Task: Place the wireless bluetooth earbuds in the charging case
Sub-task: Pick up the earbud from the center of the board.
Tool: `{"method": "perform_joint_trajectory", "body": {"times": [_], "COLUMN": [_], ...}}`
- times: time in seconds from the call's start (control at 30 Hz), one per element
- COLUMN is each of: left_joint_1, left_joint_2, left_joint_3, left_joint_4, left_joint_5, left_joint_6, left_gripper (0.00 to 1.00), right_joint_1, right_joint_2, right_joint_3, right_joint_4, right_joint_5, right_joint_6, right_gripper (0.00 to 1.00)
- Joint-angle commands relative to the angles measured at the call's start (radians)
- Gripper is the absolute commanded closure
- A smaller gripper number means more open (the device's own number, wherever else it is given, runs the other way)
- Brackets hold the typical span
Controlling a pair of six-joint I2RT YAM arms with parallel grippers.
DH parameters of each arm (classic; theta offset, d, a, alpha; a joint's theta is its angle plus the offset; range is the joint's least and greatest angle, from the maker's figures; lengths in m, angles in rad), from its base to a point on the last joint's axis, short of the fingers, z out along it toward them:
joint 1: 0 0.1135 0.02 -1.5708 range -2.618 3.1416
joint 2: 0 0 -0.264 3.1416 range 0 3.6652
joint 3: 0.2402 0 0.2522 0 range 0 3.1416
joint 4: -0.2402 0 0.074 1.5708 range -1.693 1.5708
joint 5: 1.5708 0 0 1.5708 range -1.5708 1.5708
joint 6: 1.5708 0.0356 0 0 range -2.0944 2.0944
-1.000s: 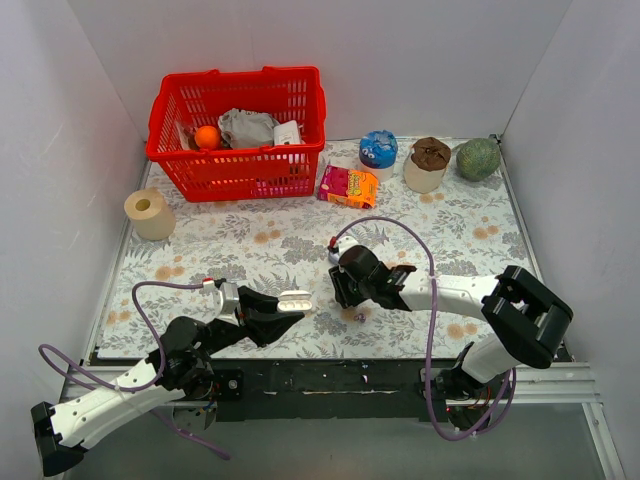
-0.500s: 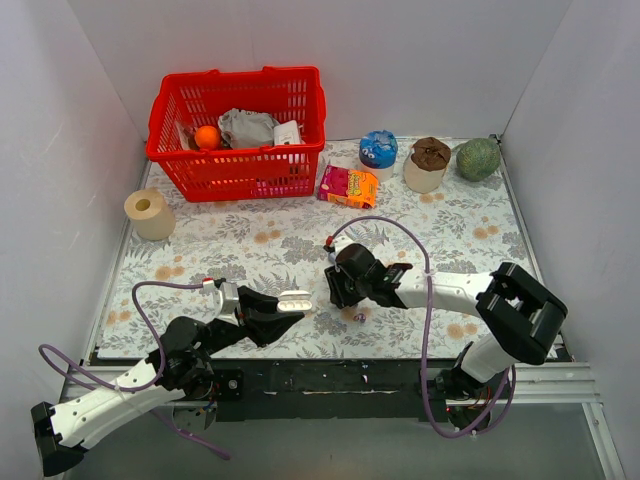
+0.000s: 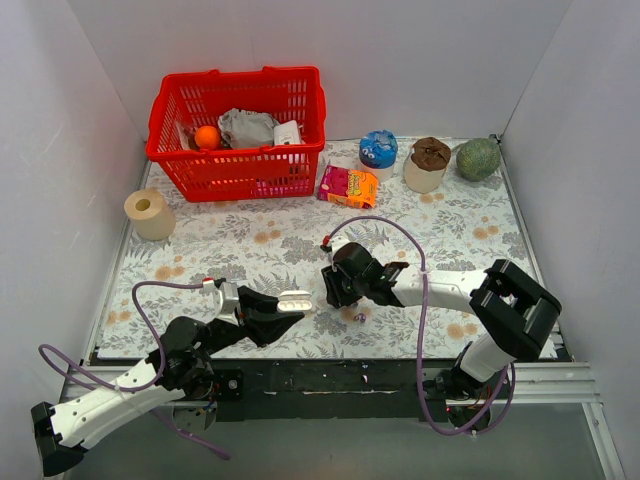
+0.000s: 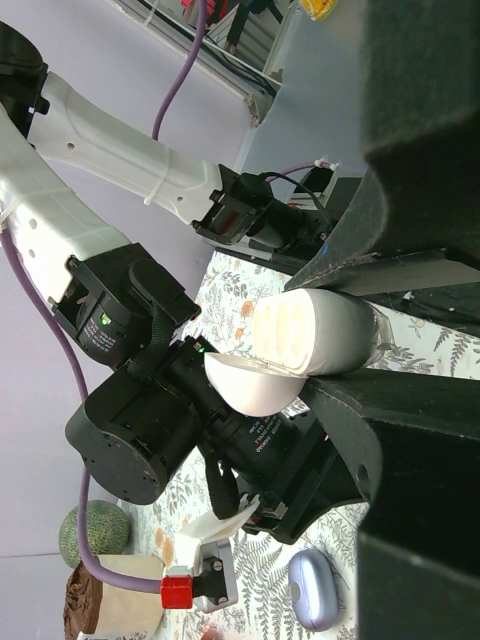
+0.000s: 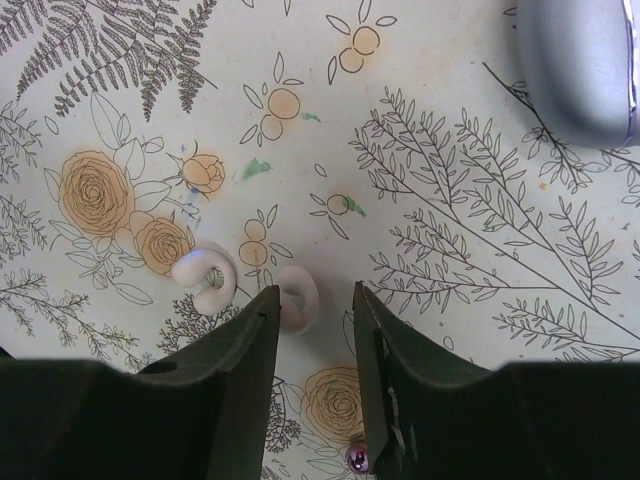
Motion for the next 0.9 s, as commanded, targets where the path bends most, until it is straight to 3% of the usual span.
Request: {"method": "perform_joint_trajectory", "body": {"times": [0.0, 0.13, 0.6, 0.87], "left_joint_1": [0.004, 0.002, 0.002, 0.002], "left_joint_2": [-0.001, -0.001, -0.007, -0.007], "left_joint_3": [0.02, 0.02, 0.017, 0.018], "left_joint_4": [0.003, 0.003, 0.003, 0.001], "left_joint_5": [0.002, 0.004, 0.002, 0.005], "left_joint_6": [-0.001, -0.001, -0.005, -0.005], "left_gripper": [1.0, 1.0, 1.0, 1.0], "right_joint_1": [-0.001, -0.001, -0.003, -0.001], "right_joint_2": [0.022, 0.025, 0.05, -0.024], "right_joint_3": [0.017, 0.014, 0.008, -0.012], "right_joint_4": [-0.015, -0.007, -0.003, 0.004], "right_joint_5": [-0.021, -0.035, -0.082, -0.038], "right_joint_6": [0.006, 0.01, 0.032, 0.032], "right_gripper": [0.58, 0.63, 0.67, 0.97]}}
